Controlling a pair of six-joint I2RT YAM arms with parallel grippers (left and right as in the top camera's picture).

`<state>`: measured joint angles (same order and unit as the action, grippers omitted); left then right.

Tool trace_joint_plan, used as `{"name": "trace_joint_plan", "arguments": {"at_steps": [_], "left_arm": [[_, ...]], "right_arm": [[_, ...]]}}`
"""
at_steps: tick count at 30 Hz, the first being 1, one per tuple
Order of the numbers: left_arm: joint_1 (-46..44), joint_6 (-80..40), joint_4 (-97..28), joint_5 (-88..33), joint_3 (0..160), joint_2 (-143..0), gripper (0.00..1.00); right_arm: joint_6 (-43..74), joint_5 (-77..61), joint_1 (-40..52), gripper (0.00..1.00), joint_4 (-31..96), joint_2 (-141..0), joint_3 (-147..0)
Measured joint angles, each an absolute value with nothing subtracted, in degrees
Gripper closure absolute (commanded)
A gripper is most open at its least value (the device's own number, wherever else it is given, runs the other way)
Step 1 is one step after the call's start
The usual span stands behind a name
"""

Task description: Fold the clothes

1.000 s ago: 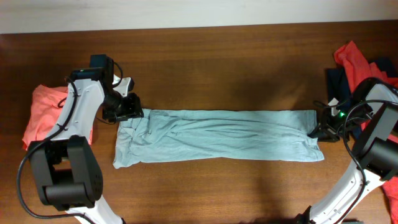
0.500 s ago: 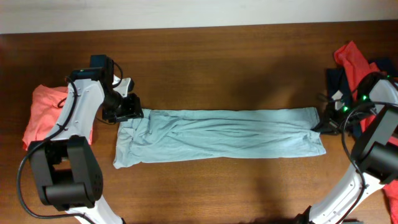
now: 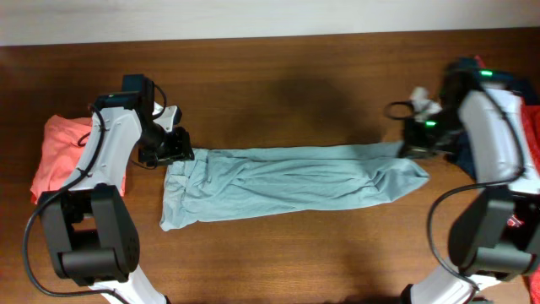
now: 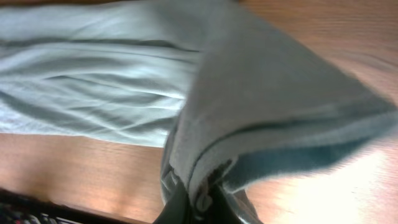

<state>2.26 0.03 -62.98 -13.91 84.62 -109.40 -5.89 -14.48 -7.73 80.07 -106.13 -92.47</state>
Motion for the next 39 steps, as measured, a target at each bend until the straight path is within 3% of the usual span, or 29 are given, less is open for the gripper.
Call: {"name": "trace_joint_plan", "arguments": {"at_steps": [11, 24, 29, 34, 39], "left_arm": [[2.26, 0.03, -62.98, -13.91, 84.62, -109.4, 0.45], [2.26, 0.03, -63.0, -13.93, 84.62, -109.4, 0.45], [2.26, 0.01, -63.0, -13.91, 84.62, -109.4, 0.45], [2.26, 0.03, -63.0, -13.93, 84.62, -109.4, 0.45], [2.26, 0.01, -62.98, -13.91, 84.62, -109.4, 0.45]], "right_arm": [[6.17, -11.6, 15.4, 0.96, 74.24, -107.35, -92.47], [10.61, -10.46, 27.57, 0.91, 67.35, -117.6, -92.47], [10.83, -10.33, 29.1, 0.84, 64.2, -118.58, -92.47], [10.9, -10.44, 29.93, 0.6, 61.6, -118.69, -92.47], [7.97, -11.07, 31.07, 0.52, 60.71, -118.69, -92.47]]}}
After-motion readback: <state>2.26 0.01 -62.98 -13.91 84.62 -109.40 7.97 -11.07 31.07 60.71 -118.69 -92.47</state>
